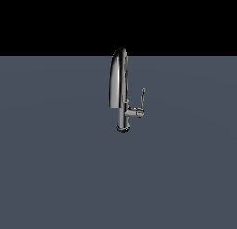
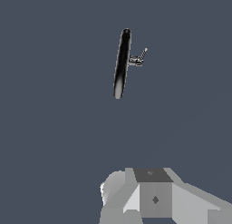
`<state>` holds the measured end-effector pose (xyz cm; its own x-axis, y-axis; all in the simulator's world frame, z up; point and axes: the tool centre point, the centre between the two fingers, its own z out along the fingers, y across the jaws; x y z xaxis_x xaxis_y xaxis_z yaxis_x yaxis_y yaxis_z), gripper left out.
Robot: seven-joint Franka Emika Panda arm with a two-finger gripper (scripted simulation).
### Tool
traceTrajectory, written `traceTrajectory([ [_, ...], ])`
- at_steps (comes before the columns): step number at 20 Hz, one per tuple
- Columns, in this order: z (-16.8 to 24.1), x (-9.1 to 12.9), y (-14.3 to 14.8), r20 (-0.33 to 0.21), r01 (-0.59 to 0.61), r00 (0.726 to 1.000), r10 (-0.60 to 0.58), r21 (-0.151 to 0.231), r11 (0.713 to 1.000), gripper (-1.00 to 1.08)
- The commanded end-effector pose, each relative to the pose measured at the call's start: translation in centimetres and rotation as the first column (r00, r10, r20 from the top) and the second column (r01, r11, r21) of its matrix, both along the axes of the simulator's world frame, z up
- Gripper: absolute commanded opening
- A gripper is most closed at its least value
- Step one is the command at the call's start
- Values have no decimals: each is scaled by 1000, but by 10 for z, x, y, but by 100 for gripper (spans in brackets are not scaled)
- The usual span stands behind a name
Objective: Turn on the faucet by rotating a designated handle.
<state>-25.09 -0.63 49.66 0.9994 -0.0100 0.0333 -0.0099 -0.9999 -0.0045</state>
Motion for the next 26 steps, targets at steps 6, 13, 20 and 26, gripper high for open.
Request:
traceTrajectory([
  [6,0,3,0,-8,9,1000,-9,9,1000,-100],
  [13,-3,20,-1,-46,53,998,-50,51,997,-100],
  [20,-9,51,-4,-123,138,985,-123,125,982,-100],
  [26,-19,85,-10,-216,240,957,-196,200,950,-100],
])
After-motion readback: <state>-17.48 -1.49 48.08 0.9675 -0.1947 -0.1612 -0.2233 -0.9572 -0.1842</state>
